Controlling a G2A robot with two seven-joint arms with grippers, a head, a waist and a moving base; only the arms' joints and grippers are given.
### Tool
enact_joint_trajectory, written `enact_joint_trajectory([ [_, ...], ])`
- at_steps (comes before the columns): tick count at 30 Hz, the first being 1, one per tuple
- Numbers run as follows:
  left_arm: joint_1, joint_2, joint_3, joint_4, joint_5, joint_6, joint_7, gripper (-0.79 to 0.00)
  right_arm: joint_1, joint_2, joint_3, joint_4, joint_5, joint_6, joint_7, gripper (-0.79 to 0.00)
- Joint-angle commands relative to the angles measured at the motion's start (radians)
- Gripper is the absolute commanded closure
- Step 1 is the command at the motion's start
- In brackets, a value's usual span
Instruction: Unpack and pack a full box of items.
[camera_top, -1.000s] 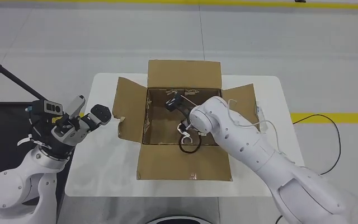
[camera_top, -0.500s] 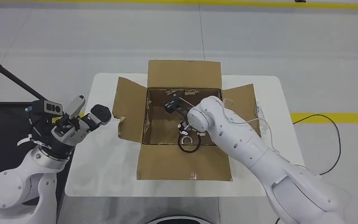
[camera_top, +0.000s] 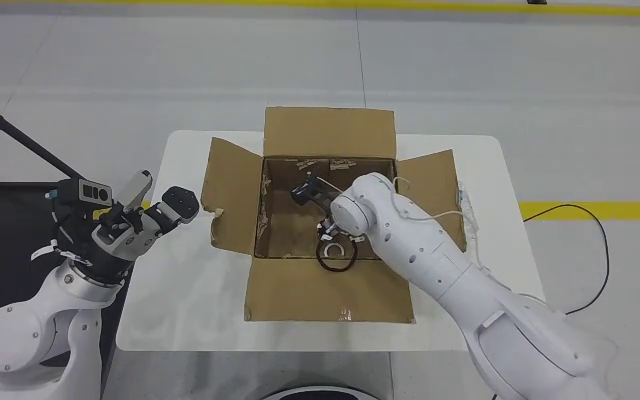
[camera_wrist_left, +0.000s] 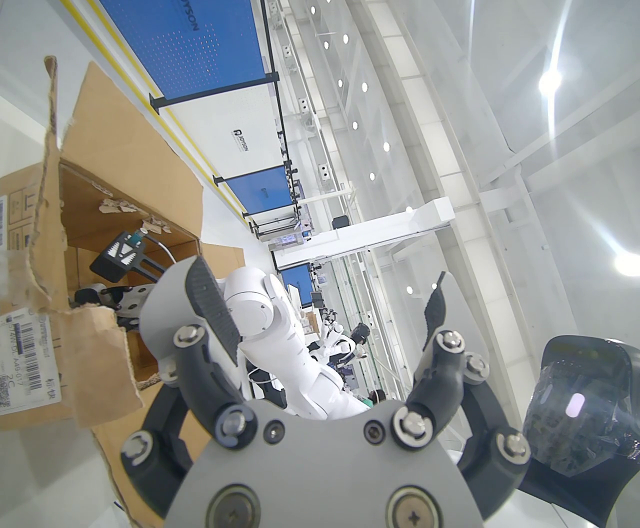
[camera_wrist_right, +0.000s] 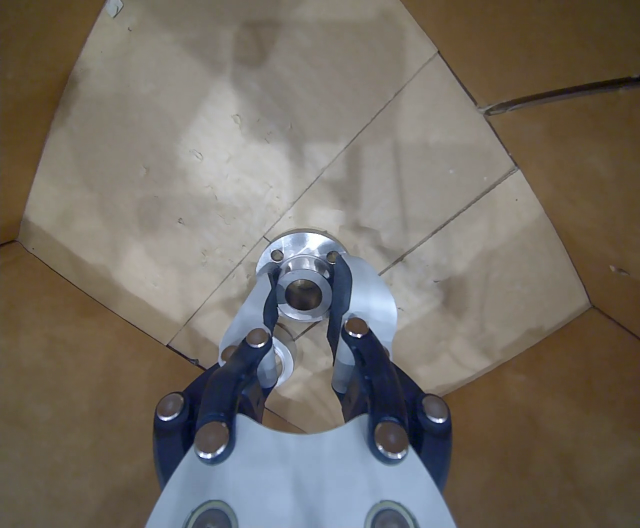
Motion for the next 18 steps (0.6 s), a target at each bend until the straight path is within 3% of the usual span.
enact_joint_trajectory([
  [1,0.000,0.000,0.000,0.000,0.000,0.000,0.000,-0.785,-0.002,-0.002,0.002,0.005,-0.003,-0.003,0.000,-0.185],
  [4,0.000,0.000,0.000,0.000,0.000,0.000,0.000,-0.785,-0.005,-0.005,0.009,0.011,-0.008,-0.005,-0.003,-0.015],
  [5,0.000,0.000,0.000,0.000,0.000,0.000,0.000,-0.785,-0.005,-0.006,0.011,0.012,-0.009,-0.007,-0.003,0.000],
  [12,0.000,0.000,0.000,0.000,0.000,0.000,0.000,-0.785,-0.001,0.002,0.057,-0.034,-0.026,-0.005,-0.006,0.000],
  [18,0.000,0.000,0.000,0.000,0.000,0.000,0.000,-0.785,-0.033,0.042,0.163,-0.200,-0.018,-0.015,0.008,0.000],
])
